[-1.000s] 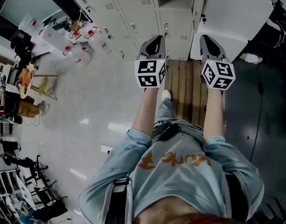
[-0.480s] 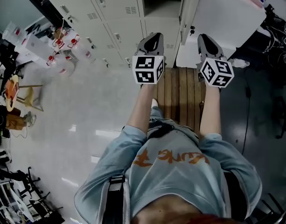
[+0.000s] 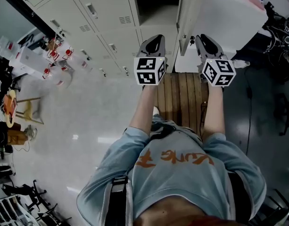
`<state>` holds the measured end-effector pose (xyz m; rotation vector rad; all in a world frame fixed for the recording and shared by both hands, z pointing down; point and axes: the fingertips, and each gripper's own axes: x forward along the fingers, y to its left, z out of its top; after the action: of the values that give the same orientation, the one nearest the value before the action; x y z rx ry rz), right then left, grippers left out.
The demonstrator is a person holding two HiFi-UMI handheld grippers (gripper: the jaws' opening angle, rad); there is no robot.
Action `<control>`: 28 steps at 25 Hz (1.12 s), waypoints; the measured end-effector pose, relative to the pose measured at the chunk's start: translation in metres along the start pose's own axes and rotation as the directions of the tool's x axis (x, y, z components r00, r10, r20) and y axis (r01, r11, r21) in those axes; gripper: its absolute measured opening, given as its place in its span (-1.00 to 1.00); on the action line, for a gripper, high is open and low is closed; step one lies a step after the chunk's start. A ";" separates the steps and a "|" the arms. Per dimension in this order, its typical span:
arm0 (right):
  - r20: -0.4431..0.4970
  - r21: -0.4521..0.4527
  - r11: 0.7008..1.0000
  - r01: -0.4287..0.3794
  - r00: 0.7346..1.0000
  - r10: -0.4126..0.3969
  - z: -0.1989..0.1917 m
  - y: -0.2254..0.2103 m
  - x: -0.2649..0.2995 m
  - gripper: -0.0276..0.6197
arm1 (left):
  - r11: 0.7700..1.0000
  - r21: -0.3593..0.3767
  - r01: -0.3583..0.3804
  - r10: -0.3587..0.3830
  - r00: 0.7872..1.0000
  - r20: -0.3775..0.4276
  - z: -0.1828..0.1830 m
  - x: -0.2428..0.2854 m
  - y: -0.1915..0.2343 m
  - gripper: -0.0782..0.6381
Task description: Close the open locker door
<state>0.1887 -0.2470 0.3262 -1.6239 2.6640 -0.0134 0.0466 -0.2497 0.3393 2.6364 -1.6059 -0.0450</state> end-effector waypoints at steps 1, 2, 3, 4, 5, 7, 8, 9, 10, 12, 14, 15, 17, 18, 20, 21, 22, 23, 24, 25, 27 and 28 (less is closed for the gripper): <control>-0.008 0.004 1.000 -0.005 1.000 0.005 -0.003 -0.001 0.006 -0.65 | 1.000 -0.006 0.000 0.000 1.000 -0.002 -0.001 0.004 0.004 -0.73; -0.015 0.011 1.000 -0.008 1.000 0.008 -0.005 -0.003 0.011 -0.60 | 1.000 -0.010 0.001 -0.001 1.000 -0.004 -0.002 0.008 0.008 -0.73; -0.023 0.019 1.000 -0.010 1.000 0.010 -0.009 -0.005 0.016 -0.57 | 1.000 -0.014 0.002 -0.003 1.000 -0.008 -0.003 0.013 0.011 -0.73; -0.029 0.025 1.000 -0.010 1.000 0.011 -0.012 -0.008 0.021 -0.56 | 1.000 -0.017 0.005 -0.005 1.000 -0.011 -0.005 0.017 0.014 -0.73; -0.035 0.029 1.000 -0.012 0.999 0.013 -0.015 -0.010 0.025 -0.55 | 1.000 -0.021 0.006 -0.006 1.000 -0.016 -0.008 0.021 0.017 -0.73; -0.043 0.034 0.999 -0.017 0.999 0.018 -0.020 -0.012 0.034 -0.53 | 1.000 -0.031 0.007 -0.008 1.000 -0.025 -0.013 0.029 0.025 -0.73; -0.046 0.038 0.999 -0.018 0.999 0.020 -0.022 -0.013 0.037 -0.52 | 0.999 -0.035 0.007 -0.009 1.000 -0.030 -0.015 0.032 0.029 -0.73; -0.050 0.042 0.999 -0.020 0.999 0.022 -0.023 -0.015 0.040 -0.52 | 0.999 -0.040 0.009 -0.010 0.999 -0.034 -0.017 0.036 0.032 -0.73; -0.055 0.047 0.999 -0.022 0.998 0.025 -0.025 -0.017 0.043 -0.51 | 0.999 -0.043 0.011 -0.013 0.999 -0.038 -0.019 0.040 0.034 -0.73; -0.067 0.061 0.997 -0.040 0.997 0.044 -0.029 -0.020 0.050 -0.50 | 0.999 -0.046 0.019 -0.021 0.999 -0.048 -0.023 0.048 0.037 -0.73; -0.072 0.074 0.995 -0.064 0.995 0.070 -0.032 -0.021 0.056 -0.50 | 0.998 -0.047 0.030 -0.032 0.998 -0.057 -0.026 0.055 0.040 -0.73; -0.072 0.077 0.994 -0.076 0.994 0.081 -0.032 -0.021 0.060 -0.51 | 0.998 -0.047 0.034 -0.037 0.998 -0.060 -0.027 0.059 0.042 -0.73; -0.067 0.078 0.992 -0.098 0.992 0.103 -0.033 -0.019 0.067 -0.50 | 0.998 -0.048 0.038 -0.041 0.997 -0.063 -0.029 0.065 0.048 -0.73; -0.063 0.078 0.991 -0.108 0.992 0.113 -0.034 -0.018 0.070 -0.50 | 0.998 -0.049 0.038 -0.041 0.997 -0.063 -0.029 0.067 0.051 -0.73; -0.053 0.076 0.988 -0.136 0.989 0.140 -0.034 -0.015 0.075 -0.47 | 0.998 -0.048 0.036 -0.039 0.997 -0.066 -0.031 0.071 0.059 -0.73; -0.048 0.072 0.985 -0.157 0.986 0.160 -0.034 -0.011 0.078 -0.46 | 0.998 -0.049 0.034 -0.037 0.997 -0.067 -0.032 0.073 0.063 -0.73; -0.046 0.066 0.981 -0.181 0.982 0.184 -0.034 -0.006 0.081 -0.46 | 0.998 -0.051 0.030 -0.034 0.997 -0.067 -0.032 0.074 0.068 -0.73; -0.045 0.056 0.977 -0.206 0.977 0.208 -0.034 0.000 0.085 -0.45 | 0.998 -0.054 0.026 -0.030 0.997 -0.068 -0.033 0.075 0.073 -0.73; -0.046 0.045 0.972 -0.229 0.972 0.231 -0.034 0.006 0.090 -0.45 | 0.998 -0.056 0.021 -0.025 0.997 -0.069 -0.034 0.077 0.078 -0.73; -0.048 0.035 0.967 -0.251 0.966 0.252 -0.034 0.013 0.096 -0.45 | 0.998 -0.058 0.017 -0.022 0.997 -0.070 -0.035 0.078 0.082 -0.73; -0.053 0.020 0.958 -0.287 0.956 0.288 -0.035 0.026 0.107 -0.45 | 0.998 -0.063 0.009 -0.014 0.997 -0.071 -0.037 0.080 0.092 -0.73; -0.055 0.015 0.953 -0.303 0.951 0.304 -0.035 0.032 0.113 -0.46 | 0.998 -0.065 0.004 -0.009 0.997 -0.071 -0.038 0.081 0.098 -0.73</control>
<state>0.1075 -0.3333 0.3589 -1.2113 2.9228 -0.0630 -0.0012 -0.3655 0.3831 2.5644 -1.5471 -0.0040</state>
